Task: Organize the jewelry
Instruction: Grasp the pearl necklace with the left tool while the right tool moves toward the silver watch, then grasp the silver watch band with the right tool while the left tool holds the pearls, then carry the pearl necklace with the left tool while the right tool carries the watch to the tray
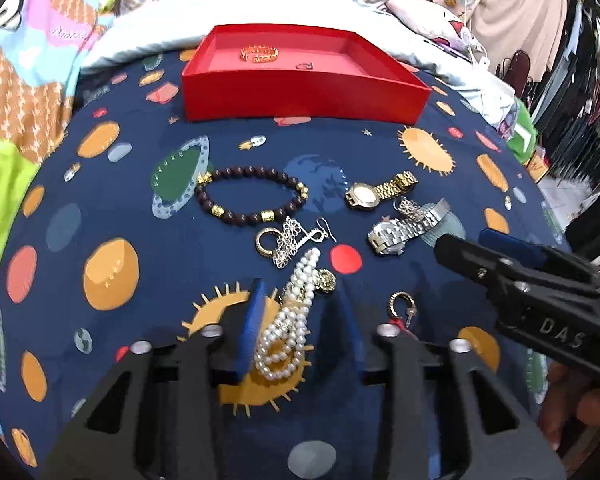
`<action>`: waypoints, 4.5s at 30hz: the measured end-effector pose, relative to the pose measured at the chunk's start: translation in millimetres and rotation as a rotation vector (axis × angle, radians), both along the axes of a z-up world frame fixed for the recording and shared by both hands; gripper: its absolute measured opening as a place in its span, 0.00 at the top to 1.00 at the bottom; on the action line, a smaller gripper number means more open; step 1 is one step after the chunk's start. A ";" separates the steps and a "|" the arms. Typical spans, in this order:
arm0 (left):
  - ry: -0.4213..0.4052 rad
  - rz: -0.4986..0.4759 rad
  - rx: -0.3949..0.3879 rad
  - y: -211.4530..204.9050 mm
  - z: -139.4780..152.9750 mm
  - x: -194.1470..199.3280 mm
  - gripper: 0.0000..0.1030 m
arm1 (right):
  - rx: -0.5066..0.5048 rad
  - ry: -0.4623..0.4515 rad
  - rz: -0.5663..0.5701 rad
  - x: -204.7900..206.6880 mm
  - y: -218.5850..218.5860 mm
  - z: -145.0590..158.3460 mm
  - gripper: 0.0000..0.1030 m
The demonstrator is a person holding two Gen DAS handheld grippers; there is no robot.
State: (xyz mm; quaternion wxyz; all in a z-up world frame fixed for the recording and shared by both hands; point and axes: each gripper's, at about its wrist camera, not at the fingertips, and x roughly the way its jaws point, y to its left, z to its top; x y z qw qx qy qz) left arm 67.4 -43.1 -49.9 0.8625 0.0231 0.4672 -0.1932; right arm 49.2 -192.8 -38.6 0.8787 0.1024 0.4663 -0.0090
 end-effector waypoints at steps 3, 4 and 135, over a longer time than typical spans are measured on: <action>-0.002 -0.010 0.005 -0.2 -1.0 1.0 0.86 | 0.004 -0.002 0.000 2.9 -1.9 0.3 0.40; -0.001 -0.012 0.000 0.9 -0.7 1.0 0.86 | 0.007 -0.004 0.001 3.7 -2.3 0.6 0.40; -0.077 0.054 -0.156 13.6 67.6 45.5 0.86 | -0.014 -0.037 0.009 32.9 -4.3 -5.8 0.74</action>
